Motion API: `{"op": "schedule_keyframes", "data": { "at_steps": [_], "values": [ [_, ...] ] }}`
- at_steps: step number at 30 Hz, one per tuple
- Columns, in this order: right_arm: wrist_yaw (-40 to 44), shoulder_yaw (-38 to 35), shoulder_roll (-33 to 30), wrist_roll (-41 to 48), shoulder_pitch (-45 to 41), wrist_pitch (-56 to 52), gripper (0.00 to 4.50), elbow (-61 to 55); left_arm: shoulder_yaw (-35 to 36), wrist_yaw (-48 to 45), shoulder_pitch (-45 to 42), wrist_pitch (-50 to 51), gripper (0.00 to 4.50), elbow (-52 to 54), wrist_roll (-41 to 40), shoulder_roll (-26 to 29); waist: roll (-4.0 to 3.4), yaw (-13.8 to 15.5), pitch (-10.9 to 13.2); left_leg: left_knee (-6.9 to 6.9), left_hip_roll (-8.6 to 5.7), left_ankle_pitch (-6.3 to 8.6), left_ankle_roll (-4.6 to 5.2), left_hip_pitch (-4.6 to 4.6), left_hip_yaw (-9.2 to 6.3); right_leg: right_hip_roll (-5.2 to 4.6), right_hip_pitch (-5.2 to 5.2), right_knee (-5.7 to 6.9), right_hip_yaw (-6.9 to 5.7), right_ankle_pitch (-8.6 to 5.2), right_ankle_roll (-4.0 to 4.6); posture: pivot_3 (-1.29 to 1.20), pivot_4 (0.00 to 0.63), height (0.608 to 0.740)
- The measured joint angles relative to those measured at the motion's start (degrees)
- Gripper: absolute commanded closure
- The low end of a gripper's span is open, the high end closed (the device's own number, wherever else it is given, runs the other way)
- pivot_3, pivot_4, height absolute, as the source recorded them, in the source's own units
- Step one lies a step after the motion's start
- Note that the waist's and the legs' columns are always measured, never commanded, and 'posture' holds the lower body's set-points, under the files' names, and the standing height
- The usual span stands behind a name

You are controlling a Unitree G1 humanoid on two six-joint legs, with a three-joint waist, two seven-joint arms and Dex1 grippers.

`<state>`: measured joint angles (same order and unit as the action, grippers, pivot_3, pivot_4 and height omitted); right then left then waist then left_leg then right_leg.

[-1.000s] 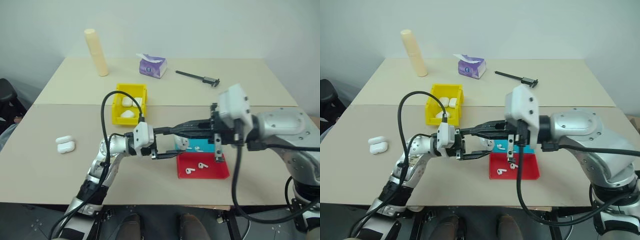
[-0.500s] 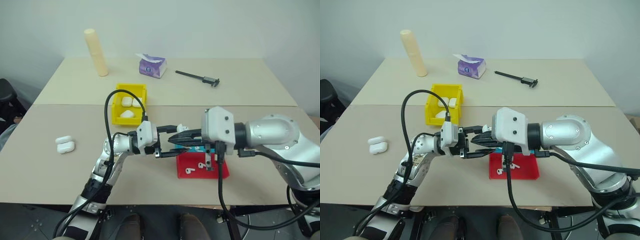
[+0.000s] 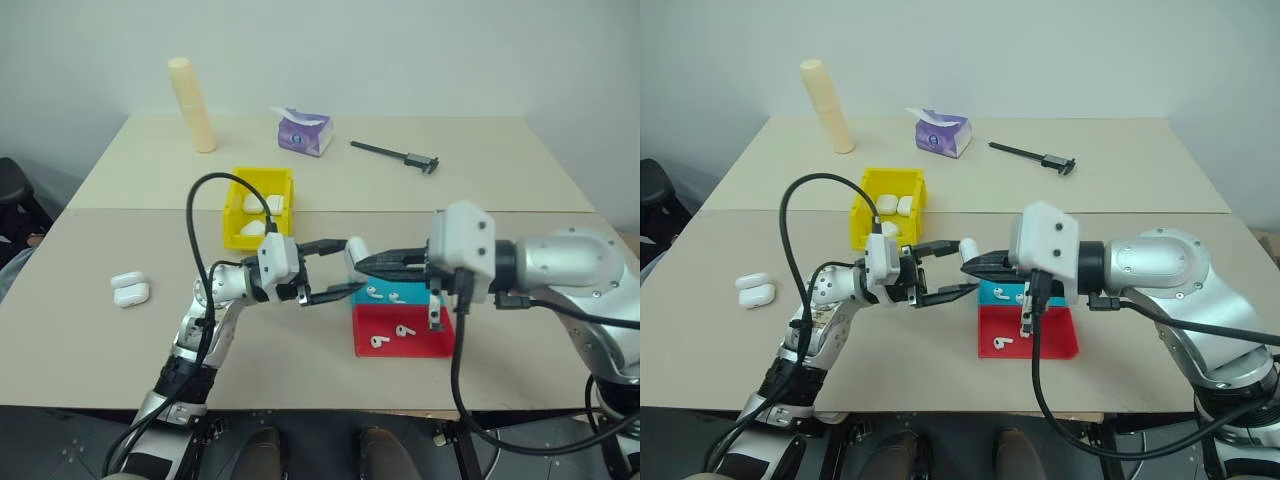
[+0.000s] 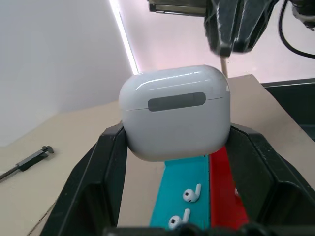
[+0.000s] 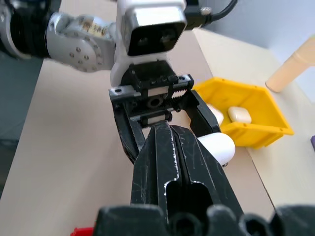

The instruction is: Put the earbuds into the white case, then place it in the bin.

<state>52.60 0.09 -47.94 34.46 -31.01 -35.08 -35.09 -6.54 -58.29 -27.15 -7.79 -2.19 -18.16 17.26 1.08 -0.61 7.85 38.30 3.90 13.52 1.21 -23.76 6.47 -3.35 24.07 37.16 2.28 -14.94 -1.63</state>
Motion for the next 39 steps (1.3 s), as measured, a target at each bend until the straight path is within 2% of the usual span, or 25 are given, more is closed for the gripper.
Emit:
{"op": "schedule_keyframes", "data": {
  "at_steps": [2,5,9,12,17,18,22,27,30,31,35,39],
  "values": [
    [-0.82,-1.44,0.04,0.35,0.15,-0.03,4.48,0.7,1.49,5.49,-1.74,-0.7,1.75,-1.76,2.77,-0.59,0.01,0.11,0.01,0.01,-0.01,0.0,0.0,0.0,-0.01,0.0,-0.01,0.0,0.0,0.01,-0.01,0.0,0.15,0.74],
    [-1.95,-2.05,0.05,-0.08,0.63,-0.03,4.48,2.09,3.4,19.18,-9.89,0.84,1.75,-7.96,12.28,-0.13,0.03,0.75,0.02,0.05,-0.04,0.0,0.0,-0.01,-0.02,0.0,-0.04,-0.02,-0.02,0.05,-0.06,0.0,0.15,0.74],
    [-2.35,-1.88,0.11,-1.12,1.8,0.01,4.48,3.09,4.62,29.64,-19.61,6.26,1.75,-17.59,18.86,1.49,0.03,1.09,0.02,0.03,-0.05,0.01,0.02,-0.06,0.04,-0.01,0.02,-0.08,-0.01,0.05,-0.07,0.0,0.15,0.74],
    [-2.56,-1.38,0.21,-2.0,2.57,0.06,4.48,3.8,5.74,36.01,-23.19,10.66,1.75,-23.99,20.97,1.15,0.03,1.03,0.02,0.03,-0.04,0.01,0.02,-0.07,0.06,-0.01,0.05,-0.08,0.0,0.04,-0.07,0.0,0.15,0.74],
    [-2.62,-0.54,0.24,-3.52,2.68,0.13,4.48,4.32,4.83,41.3,-23.83,15.18,1.75,-31.48,23.82,0.23,0.07,1.12,0.04,0.04,-0.04,-0.02,-0.01,-0.09,0.28,0.0,0.08,-0.04,-0.05,0.05,-0.07,0.0,0.15,0.74],
    [-2.62,-0.54,0.24,-3.83,2.81,0.13,4.5,4.33,4.54,41.82,-23.83,15.58,1.4,-32.25,24.29,0.25,0.08,1.14,0.05,0.04,-0.04,-0.01,-0.02,-0.1,0.32,0.0,0.07,-0.05,-0.06,0.05,-0.07,0.0,0.15,0.74],
    [-2.62,-0.54,0.23,-4.09,3.62,0.13,4.5,4.34,3.92,40.27,-23.83,17.08,0.1,-32.14,24.55,0.16,0.08,1.27,0.05,0.04,-0.04,-0.02,-0.02,-0.13,0.36,0.0,0.08,-0.06,-0.06,0.05,-0.07,0.0,0.15,0.74],
    [-2.57,-0.54,0.16,-4.46,4.26,0.13,4.5,4.34,3.85,41.98,-23.65,16.03,0.04,-30.73,24.83,-0.93,0.08,1.29,0.05,0.05,-0.04,-0.02,-0.03,-0.12,0.36,-0.01,0.07,-0.04,-0.06,0.05,-0.06,0.0,0.15,0.74],
    [-2.28,-0.54,-0.19,-5.24,4.51,0.14,4.5,4.45,3.78,40.43,-21.83,15.43,0.04,-26.31,24.64,-0.67,0.08,1.13,0.05,0.04,-0.04,-0.02,-0.03,-0.12,0.36,0.0,0.08,-0.04,-0.04,0.05,-0.06,0.0,0.15,0.74],
    [-2.06,-0.5,-0.22,-5.45,4.52,0.17,4.5,4.52,3.92,38.65,-21.08,15.46,0.04,-24.64,23.47,-0.38,0.08,1.12,0.05,0.04,-0.04,-0.02,-0.04,-0.12,0.37,0.0,0.1,-0.04,-0.04,0.05,-0.06,0.0,0.15,0.74],
    [0.49,-0.85,-2.95,-6.39,5.47,1.29,4.5,5.51,5.65,21.56,-13.05,18.85,0.04,-10.54,10.67,4.71,0.07,0.68,0.05,0.03,0.01,-0.05,-0.09,-0.09,0.4,0.0,0.09,-0.01,-0.02,0.05,-0.06,0.0,0.15,0.74],
    [5.96,-3.51,-8.04,-7.21,9.63,4.81,4.5,7.76,6.4,9.94,-3.48,25.23,0.04,3.3,2.53,13.98,0.07,0.63,0.05,0.03,0.0,-0.06,-0.09,-0.03,0.38,-0.02,0.04,-0.01,-0.01,0.05,-0.06,0.0,0.15,0.74]
  ]
}}
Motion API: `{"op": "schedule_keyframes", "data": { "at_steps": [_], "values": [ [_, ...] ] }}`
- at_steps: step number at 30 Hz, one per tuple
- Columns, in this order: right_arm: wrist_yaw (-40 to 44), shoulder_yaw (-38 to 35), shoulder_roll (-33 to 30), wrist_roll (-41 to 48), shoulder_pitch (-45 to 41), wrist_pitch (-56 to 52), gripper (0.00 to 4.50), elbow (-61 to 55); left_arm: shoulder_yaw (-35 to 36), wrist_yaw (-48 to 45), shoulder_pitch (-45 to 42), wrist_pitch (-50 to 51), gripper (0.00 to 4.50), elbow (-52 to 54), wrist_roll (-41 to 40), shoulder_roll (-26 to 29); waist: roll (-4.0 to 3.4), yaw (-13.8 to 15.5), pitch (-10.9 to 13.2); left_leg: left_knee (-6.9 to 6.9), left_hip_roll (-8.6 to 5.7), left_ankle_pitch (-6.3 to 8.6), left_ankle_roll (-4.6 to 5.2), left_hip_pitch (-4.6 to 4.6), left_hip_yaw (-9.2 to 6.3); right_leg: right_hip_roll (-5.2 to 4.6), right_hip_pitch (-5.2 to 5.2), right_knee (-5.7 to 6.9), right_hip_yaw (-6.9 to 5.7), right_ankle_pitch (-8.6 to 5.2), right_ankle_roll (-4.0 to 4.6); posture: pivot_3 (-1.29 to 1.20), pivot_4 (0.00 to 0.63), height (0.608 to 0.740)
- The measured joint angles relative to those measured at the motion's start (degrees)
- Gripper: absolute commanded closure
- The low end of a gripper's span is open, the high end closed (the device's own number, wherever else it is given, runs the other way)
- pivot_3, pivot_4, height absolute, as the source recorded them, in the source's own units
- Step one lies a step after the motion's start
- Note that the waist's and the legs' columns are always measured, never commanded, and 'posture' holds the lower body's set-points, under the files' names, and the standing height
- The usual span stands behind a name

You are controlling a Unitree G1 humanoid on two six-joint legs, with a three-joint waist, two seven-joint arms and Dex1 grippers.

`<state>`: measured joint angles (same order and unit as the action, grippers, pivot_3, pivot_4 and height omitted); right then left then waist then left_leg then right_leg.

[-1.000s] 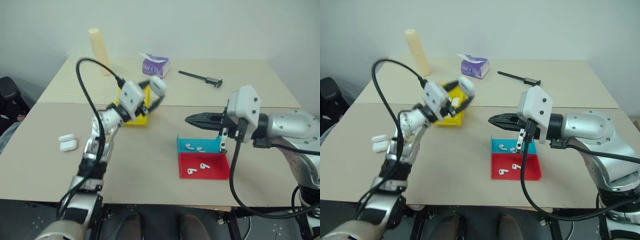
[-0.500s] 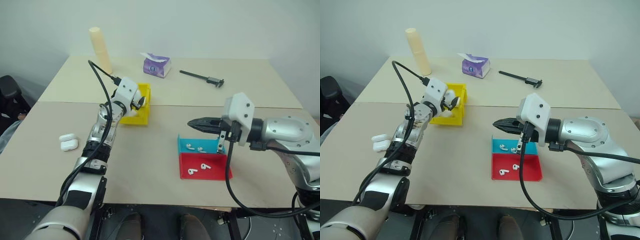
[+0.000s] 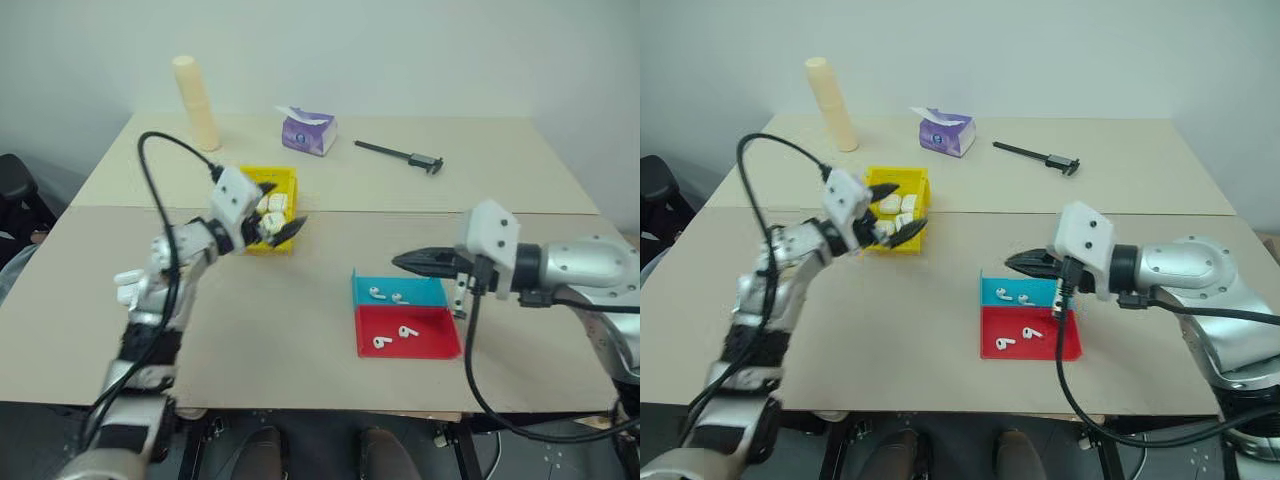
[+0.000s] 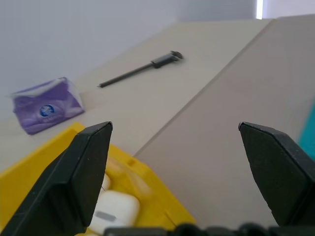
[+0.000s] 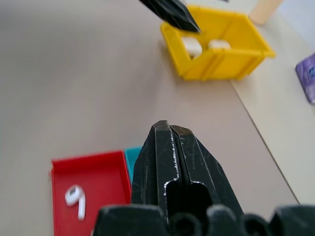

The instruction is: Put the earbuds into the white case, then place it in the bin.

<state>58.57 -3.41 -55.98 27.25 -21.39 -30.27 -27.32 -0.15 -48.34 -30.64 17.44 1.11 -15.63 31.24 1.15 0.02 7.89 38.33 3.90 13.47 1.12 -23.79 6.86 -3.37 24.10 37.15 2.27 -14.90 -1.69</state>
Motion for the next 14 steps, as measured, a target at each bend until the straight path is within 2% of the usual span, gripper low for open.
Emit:
{"op": "schedule_keyframes", "data": {
  "at_steps": [4,6,8,14],
  "values": [
    [5.49,-2.74,-4.94,-0.55,2.87,3.33,4.5,2.19,2.45,-6.16,7.37,4.46,0.04,8.6,-5.76,6.63,0.0,-0.03,0.0,-0.01,0.01,0.01,0.01,0.08,-0.07,-0.01,-0.05,0.0,0.0,-0.01,0.0,0.0,0.15,0.74],
    [10.06,-5.38,-8.37,-1.1,5.33,6.12,4.5,4.28,5.92,-11.52,14.76,6.85,0.04,14.78,-9.96,13.34,0.0,-0.11,0.0,-0.05,0.04,0.03,0.03,0.11,-0.13,-0.01,-0.04,-0.03,0.02,-0.02,0.02,0.0,0.15,0.74],
    [12.62,-6.9,-9.73,-1.18,6.79,7.54,4.5,5.81,8.68,-13.82,18.47,8.16,0.04,17.64,-12.3,16.47,0.01,-0.15,0.0,-0.06,0.05,0.02,0.03,0.18,-0.18,-0.02,-0.06,-0.02,0.03,-0.02,0.02,0.0,0.15,0.74],
    [16.21,-7.42,-10.04,-1.22,7.31,10.2,4.5,7.36,14.08,-14.81,23.13,10.4,0.04,23.13,-17.84,17.9,0.01,-0.08,0.01,-0.09,0.04,0.03,0.03,0.44,-0.19,-0.02,-0.28,-0.02,0.06,-0.03,0.03,0.0,0.15,0.74]
  ]
}}
